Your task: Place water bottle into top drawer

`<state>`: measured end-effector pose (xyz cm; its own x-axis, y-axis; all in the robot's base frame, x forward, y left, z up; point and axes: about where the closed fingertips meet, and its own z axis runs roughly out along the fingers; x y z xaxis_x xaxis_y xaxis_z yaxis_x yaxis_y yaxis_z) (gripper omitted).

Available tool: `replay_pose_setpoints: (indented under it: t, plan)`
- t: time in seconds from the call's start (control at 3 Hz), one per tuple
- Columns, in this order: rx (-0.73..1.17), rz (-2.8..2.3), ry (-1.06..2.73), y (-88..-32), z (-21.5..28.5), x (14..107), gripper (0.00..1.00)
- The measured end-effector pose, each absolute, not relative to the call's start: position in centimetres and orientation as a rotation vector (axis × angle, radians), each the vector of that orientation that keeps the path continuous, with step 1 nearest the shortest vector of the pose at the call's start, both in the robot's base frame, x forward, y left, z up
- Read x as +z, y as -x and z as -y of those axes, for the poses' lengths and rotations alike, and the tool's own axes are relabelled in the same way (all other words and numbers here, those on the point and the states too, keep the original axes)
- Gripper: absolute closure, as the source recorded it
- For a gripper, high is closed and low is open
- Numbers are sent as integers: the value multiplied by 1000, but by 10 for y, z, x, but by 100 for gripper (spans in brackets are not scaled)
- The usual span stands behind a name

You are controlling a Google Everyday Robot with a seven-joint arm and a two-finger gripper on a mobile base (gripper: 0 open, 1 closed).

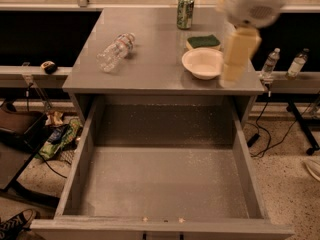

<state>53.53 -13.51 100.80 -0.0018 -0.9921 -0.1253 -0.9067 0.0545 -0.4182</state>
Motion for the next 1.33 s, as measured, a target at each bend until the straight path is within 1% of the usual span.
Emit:
replay_pose_setpoints:
  t: [0.67,1.0,1.33]
  plan:
    - [-609,-1694,2252,-648,40,1003,0]
    - [-654,-1600,2297,-662,7,1007,0]
    - [-654,-1601,2296,-662,7,1007,0]
